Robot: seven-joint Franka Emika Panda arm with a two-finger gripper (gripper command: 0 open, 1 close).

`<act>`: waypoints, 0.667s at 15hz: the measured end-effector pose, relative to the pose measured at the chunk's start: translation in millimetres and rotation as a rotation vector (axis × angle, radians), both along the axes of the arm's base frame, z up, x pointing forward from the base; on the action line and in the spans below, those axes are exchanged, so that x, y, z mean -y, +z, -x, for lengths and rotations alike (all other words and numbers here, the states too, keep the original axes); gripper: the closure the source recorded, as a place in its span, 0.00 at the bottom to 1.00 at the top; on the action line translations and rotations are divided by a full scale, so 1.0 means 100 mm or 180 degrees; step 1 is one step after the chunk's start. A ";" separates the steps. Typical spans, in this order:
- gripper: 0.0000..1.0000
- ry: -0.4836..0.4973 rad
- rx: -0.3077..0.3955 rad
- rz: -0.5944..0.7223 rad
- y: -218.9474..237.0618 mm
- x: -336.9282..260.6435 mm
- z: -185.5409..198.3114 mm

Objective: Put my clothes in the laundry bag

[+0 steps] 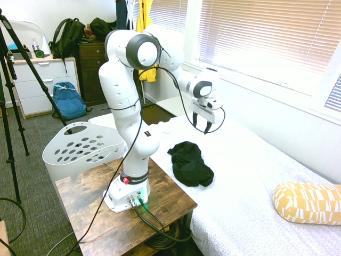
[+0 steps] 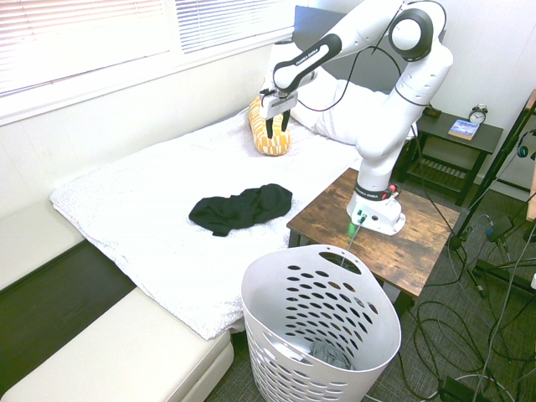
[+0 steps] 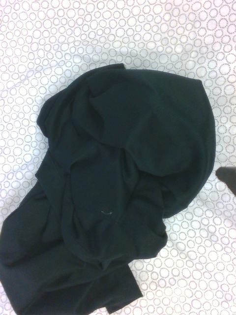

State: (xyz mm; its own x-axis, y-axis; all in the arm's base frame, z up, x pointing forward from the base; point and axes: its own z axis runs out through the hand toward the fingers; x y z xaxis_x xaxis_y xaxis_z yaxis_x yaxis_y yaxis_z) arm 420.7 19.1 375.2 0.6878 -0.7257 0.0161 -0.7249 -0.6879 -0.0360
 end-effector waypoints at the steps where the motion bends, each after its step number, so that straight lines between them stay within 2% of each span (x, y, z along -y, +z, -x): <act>1: 0.00 -0.0003 -0.0002 0.0003 0.00 0.00 0.00; 4: 0.00 0.0035 0.0079 0.0057 -0.07 -0.06 -0.10; 6: 0.00 0.0130 0.0136 0.0092 -0.26 -0.14 -0.33; 10: 0.00 0.0249 0.0051 0.0145 -1.05 -0.21 -0.85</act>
State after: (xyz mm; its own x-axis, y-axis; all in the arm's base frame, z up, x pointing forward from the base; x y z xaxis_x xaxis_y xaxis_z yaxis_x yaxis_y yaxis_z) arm 505.7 39.7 270.4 0.7419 -0.6679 0.0592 -0.6684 -0.7437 -0.0146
